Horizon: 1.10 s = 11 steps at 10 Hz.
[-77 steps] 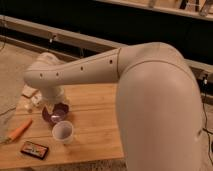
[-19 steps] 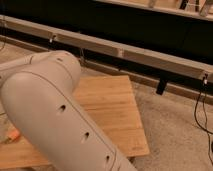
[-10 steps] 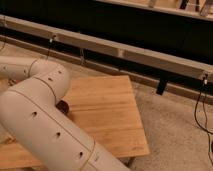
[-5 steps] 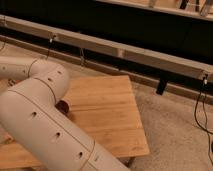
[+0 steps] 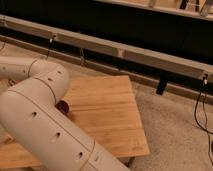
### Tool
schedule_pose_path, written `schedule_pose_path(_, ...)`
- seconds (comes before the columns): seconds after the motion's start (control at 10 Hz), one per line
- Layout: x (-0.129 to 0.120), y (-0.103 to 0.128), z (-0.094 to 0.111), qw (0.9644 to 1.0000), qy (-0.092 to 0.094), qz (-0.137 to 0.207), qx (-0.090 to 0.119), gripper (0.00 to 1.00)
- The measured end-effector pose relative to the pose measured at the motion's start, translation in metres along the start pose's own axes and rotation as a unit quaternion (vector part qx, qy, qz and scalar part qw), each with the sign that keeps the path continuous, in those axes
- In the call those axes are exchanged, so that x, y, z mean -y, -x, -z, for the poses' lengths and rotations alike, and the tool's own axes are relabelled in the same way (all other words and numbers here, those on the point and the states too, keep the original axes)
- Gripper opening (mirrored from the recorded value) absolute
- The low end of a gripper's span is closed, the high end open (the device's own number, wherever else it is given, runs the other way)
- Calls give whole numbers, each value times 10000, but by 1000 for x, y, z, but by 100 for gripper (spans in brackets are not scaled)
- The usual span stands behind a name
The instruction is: Place the eraser on the white sponge
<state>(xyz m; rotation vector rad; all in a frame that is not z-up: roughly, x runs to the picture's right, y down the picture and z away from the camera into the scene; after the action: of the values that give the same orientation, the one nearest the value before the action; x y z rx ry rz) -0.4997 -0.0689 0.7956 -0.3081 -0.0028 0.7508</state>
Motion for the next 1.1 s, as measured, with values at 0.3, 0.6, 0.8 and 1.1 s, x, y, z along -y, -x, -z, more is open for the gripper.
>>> schedule_pose_path(0.3, 22, 2, -3, 9990, -78, -303, 331, 0)
schedule_pose_path(0.6, 31, 0, -15, 9970, 23, -526, 573, 0)
schedule_pose_path(0.8, 36, -6, -30, 9956, 122, -697, 622, 0)
schedule_pose_path(1.1, 53, -20, -62, 9940, 209, -934, 537, 0)
